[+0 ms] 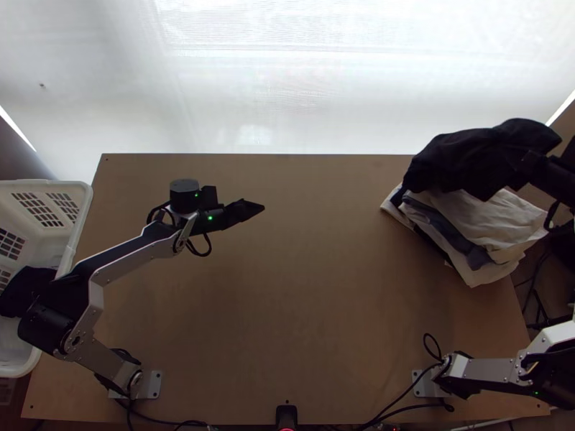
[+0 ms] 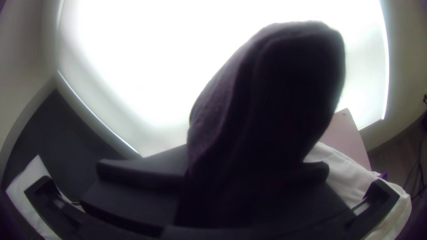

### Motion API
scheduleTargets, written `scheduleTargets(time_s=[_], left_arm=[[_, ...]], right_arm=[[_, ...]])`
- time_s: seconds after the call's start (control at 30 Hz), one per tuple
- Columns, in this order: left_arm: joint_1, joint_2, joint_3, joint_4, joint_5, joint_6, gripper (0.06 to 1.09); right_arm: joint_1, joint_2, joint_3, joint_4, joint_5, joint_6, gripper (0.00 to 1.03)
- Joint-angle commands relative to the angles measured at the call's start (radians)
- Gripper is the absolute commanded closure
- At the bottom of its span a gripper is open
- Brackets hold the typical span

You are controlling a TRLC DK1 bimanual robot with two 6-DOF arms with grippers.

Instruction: Fold the t-shirt

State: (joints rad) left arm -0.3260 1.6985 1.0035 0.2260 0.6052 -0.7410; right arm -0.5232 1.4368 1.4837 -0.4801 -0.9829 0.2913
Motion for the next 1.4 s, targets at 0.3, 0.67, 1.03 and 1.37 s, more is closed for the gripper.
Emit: scheduleTargets(time_s=[0.3,0.67,1.03,1.37], left_arm=[[0.047,-0.025,0.027,-0.05,0.025,-0.003,0.1],[0.028,0.004,0.052,-0.036,0.03,-0.004,0.1],[0.077,0.006,0.063,-0.034,0.062,-0.006,0.1],[0.105,-0.013,0.055,-0.036,0.071,-0.009,0.1]], right_arm=[[-0.233,-0.026,-0.209,-0.023,0.041,-0.158,1.0],[-0.279,-0.033,-0.313,-0.04,0.294,-0.316,0.98],[-0.302,-0.157,-0.335,-0.055,0.448,-0.373,0.35],[-0.278,-0.26,-0.35,0.049,0.691,-0.35,0.04]])
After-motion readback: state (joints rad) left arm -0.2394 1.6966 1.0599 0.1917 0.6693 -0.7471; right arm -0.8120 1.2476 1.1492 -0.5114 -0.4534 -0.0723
